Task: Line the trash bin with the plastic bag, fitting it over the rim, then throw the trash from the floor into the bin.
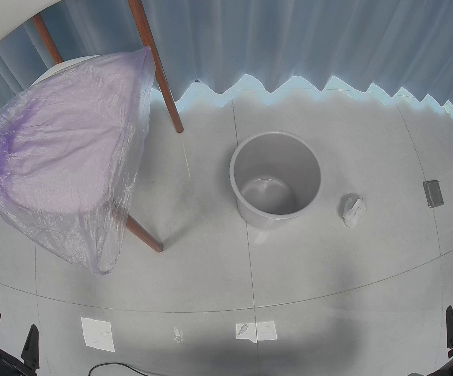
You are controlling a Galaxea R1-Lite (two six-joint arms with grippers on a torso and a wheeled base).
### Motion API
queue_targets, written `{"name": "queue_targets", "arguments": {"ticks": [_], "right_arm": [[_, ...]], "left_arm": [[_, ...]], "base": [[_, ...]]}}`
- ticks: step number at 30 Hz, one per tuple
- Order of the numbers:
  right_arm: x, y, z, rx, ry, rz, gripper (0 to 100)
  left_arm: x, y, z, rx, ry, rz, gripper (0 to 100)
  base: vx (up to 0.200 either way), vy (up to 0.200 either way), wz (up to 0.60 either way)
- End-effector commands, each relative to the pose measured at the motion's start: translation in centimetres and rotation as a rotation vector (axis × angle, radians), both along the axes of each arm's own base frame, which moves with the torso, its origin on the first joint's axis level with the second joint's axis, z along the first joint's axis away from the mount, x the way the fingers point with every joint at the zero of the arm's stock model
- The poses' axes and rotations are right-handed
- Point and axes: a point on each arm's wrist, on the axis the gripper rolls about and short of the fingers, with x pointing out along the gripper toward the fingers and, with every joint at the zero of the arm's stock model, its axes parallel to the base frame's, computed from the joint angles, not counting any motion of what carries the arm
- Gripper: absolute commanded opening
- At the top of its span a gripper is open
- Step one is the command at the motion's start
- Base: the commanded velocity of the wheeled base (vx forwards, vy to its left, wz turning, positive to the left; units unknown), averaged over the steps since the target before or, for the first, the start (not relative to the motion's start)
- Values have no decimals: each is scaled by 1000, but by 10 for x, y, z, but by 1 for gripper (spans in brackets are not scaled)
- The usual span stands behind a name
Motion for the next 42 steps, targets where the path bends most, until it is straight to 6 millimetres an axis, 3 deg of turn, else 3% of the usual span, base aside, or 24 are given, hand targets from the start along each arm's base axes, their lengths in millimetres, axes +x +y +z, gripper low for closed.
{"name": "queue_targets", "arguments": {"ticks": [1, 42], "right_arm": [[0, 0, -5, 0, 3, 0, 100], [0, 0, -5, 0, 3, 0, 100]], "left_arm": [[1, 0, -5, -7, 14, 4, 100], [1, 0, -4, -9, 4, -14, 100]], "base": [[0, 0, 0], [0, 0, 0]]}}
